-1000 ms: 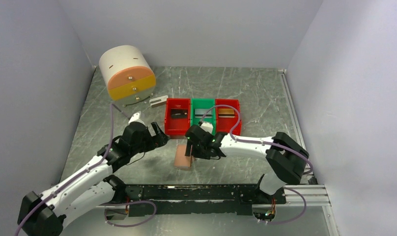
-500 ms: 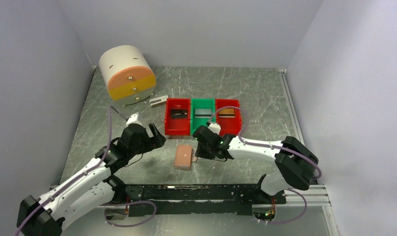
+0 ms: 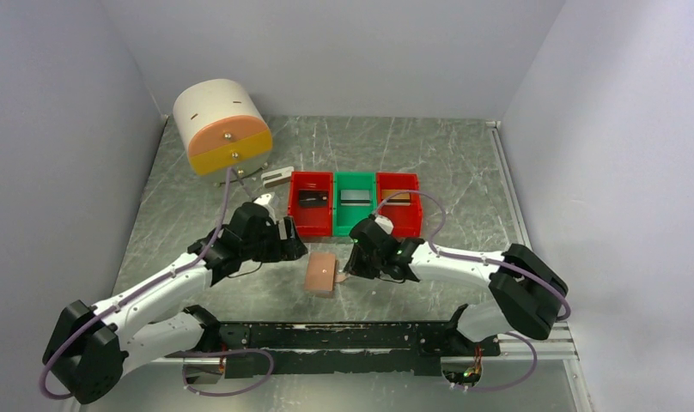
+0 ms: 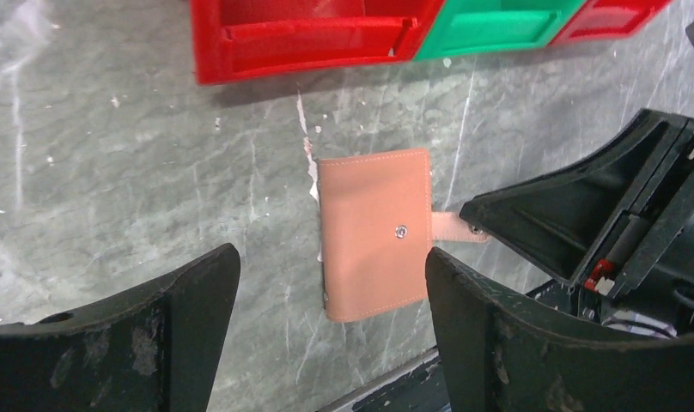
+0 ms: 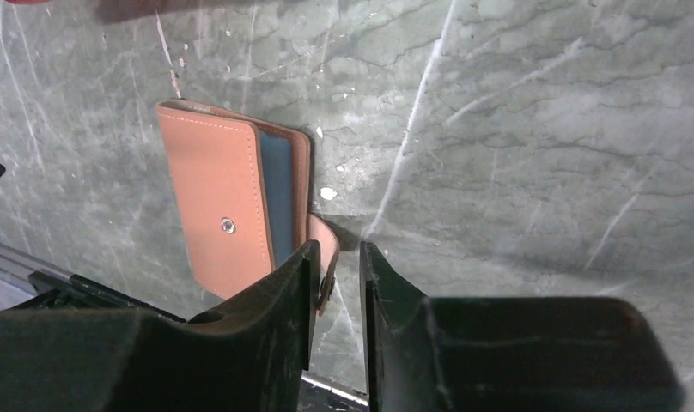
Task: Take the credit cards out of the card holder
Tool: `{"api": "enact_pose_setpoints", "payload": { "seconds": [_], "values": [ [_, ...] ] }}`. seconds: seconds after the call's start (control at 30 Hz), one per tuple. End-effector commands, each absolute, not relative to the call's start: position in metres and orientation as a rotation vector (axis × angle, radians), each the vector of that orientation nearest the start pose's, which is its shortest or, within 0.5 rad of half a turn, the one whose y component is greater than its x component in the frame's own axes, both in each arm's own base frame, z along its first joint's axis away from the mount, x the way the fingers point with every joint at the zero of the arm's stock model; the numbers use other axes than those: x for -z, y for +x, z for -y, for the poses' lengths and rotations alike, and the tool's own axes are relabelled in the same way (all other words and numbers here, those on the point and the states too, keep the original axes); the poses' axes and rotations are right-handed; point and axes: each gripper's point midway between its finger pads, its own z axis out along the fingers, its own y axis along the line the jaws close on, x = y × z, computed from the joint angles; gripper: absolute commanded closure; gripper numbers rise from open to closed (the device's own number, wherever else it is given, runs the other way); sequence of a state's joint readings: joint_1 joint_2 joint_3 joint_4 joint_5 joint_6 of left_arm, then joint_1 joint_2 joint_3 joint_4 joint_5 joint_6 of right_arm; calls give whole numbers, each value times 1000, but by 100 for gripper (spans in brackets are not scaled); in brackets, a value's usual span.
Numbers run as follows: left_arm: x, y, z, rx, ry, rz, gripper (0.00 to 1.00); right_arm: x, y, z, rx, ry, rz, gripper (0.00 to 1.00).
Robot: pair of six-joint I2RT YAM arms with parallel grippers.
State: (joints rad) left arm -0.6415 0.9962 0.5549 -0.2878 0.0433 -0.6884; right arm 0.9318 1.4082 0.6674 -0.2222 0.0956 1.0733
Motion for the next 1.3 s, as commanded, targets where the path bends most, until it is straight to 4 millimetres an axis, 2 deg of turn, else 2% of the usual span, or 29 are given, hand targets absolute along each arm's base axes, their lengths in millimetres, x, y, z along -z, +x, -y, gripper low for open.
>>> {"api": "enact_pose_setpoints", "payload": {
  "seconds": [0.0,0.17,0.33,0.5,0.63,0.73,0.9,1.07,1.27],
  "values": [
    [-113,211,221,814,122,-2379,17,-41,181,-273,-701,264,-2630,69],
    [-108,210,226,820,155,-2412,20,-34,172,-281,-787,236,-2660,67],
    [-103,208,233,848,181,-2437,23,-30,172,-280,-770,251,-2676,76],
    [-98,202,241,869,236,-2472,28,-39,174,-280,-789,248,-2643,98],
    [-100,201,248,836,264,-2475,27,-59,179,-285,-865,222,-2571,100],
    [-99,209,241,750,193,-2484,27,-81,182,-294,-960,190,-2504,100],
    [-110,220,223,673,4,-2417,23,-110,185,-307,-1030,72,-2448,100],
    [-114,222,204,599,-128,-2390,21,-121,183,-323,-1102,-21,-2435,100],
    [-118,223,186,536,-215,-2349,21,-139,174,-354,-1266,-191,-2395,100]
  ]
}}
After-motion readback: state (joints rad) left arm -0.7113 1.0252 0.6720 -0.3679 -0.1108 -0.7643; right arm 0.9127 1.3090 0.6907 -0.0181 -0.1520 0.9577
